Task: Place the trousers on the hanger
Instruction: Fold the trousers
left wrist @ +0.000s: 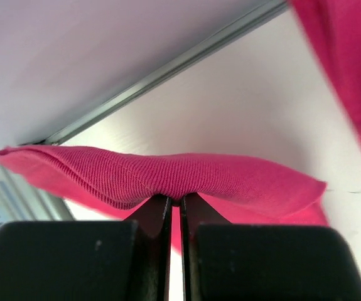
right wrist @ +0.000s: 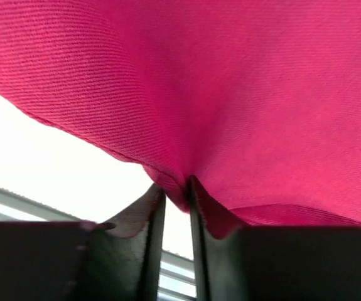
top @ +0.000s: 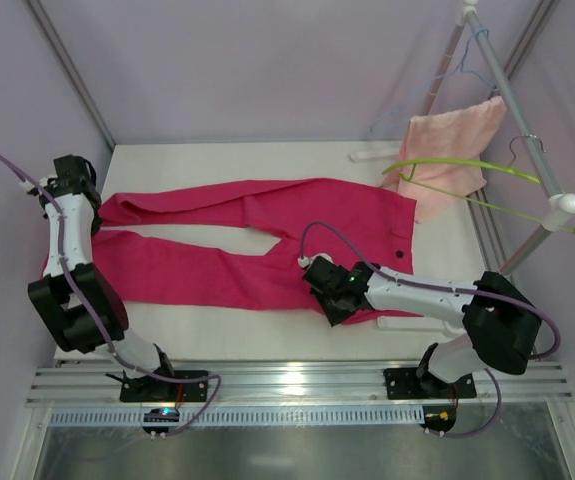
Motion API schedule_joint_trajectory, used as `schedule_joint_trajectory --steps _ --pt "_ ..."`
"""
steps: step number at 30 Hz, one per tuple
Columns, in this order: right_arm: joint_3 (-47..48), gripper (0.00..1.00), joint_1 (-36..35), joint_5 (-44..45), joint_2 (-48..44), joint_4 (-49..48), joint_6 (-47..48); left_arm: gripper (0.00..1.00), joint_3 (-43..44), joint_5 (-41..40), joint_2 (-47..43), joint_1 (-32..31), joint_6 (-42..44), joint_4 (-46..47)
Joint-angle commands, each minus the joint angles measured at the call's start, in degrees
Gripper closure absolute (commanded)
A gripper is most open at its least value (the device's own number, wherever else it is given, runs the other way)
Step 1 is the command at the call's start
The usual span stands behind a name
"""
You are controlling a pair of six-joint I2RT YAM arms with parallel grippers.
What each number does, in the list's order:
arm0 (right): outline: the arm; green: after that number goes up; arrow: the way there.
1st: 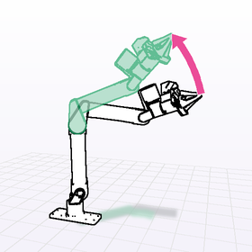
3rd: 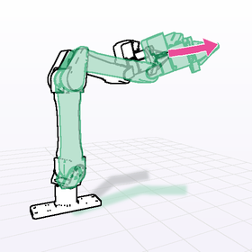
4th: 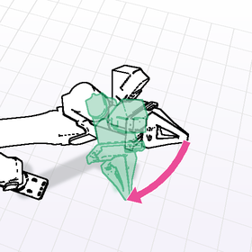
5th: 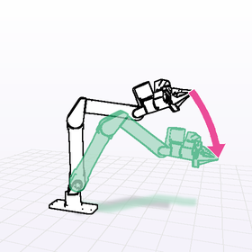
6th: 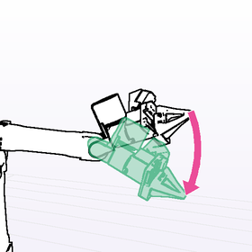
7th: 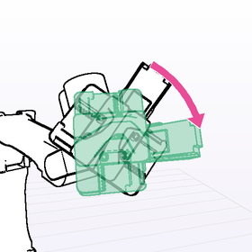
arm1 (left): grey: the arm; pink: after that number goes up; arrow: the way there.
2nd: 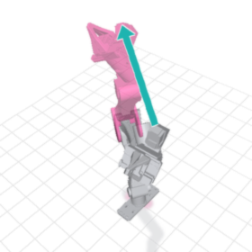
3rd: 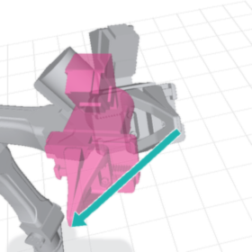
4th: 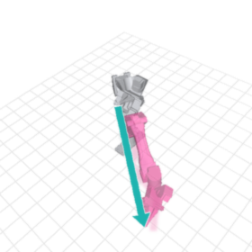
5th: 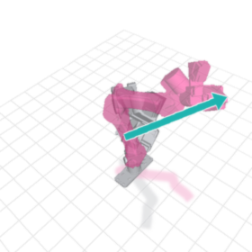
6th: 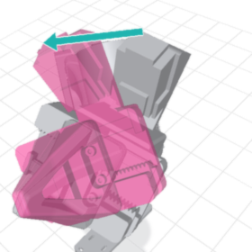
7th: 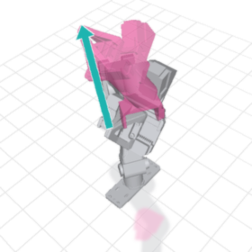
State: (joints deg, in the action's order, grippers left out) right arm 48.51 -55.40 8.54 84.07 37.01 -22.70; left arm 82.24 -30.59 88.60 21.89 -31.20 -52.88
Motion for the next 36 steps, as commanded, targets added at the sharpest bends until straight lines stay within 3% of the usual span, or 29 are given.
schedule_joint_trajectory --steps 1,2,6,8,9,10,12,15,17,20,21,26,31,33,36 --pt "-0.1 0.74 -0.6 -3.4 -3.8 0.0 -1.0 1.0 -0.3 -6.6 2.8 0.3 3.6 -2.6" --pt "0.9 0.65 -0.6 -3.4 -4.2 0.9 -1.0 1.0 -0.1 -7.4 3.5 0.2 4.0 -2.7" --pt "4.6 0.58 -0.3 -4.4 -6.2 2.1 -0.8 1.0 2.0 -11.7 4.4 0.3 5.5 -3.9" --pt "7.8 0.55 0.0 -3.5 -6.5 1.5 -1.6 0.94 3.2 -13.2 4.6 0.1 6.4 -4.2" --pt "9.1 0.54 1.6 -2.8 -6.0 1.2 -2.3 0.87 4.8 -14.0 4.9 0.1 6.7 -5.1" --pt "12.0 0.53 2.5 -1.8 -5.3 1.0 -3.0 0.66 5.9 -14.1 5.1 0.0 6.9 -5.7" --pt "14.4 0.52 4.7 -1.1 -1.8 -1.8 -4.1 0.39 8.9 -14.2 5.4 -1.5 6.9 -7.6" --pt "20.6 0.48 7.1 3.7 5.6 -3.8 0.7 0.24 11.9 -12.6 5.3 -5.0 6.9 -8.7" --pt "24.3 0.47 7.7 6.0 9.1 -5.6 4.6 0.23 12.5 -10.4 4.7 -7.1 6.9 -8.7" --pt "26.9 0.45 10.6 5.1 18.0 -7.5 10.3 0.22 9.4 4.4 1.9 -8.8 4.2 -5.8" --pt "27.5 0.45 11.1 3.3 19.3 -7.6 11.2 0.23 8.0 13.3 1.0 -8.9 3.3 -2.8" --pt "24.5 0.45 12.5 1.3 22.8 -11.3 12.4 0.24 -7.1 28.9 -3.8 -10.5 -0.7 7.8" --pt "27.8 0.46 14.8 4.8 28.2 -9.2 9.4 0.26 -18.0 31.1 -1.9 -12.6 -4.7 11.4" --pt "29.2 0.53 15.8 8.4 29.5 -7.5 8.6 0.27 -20.4 26.0 0.7 -12.6 -5.7 10.7" --pt "29.9 0.55 16.5 16.6 30.4 -4.4 7.3 0.26 -21.5 19.0 2.9 -12.6 -6.5 9.2"
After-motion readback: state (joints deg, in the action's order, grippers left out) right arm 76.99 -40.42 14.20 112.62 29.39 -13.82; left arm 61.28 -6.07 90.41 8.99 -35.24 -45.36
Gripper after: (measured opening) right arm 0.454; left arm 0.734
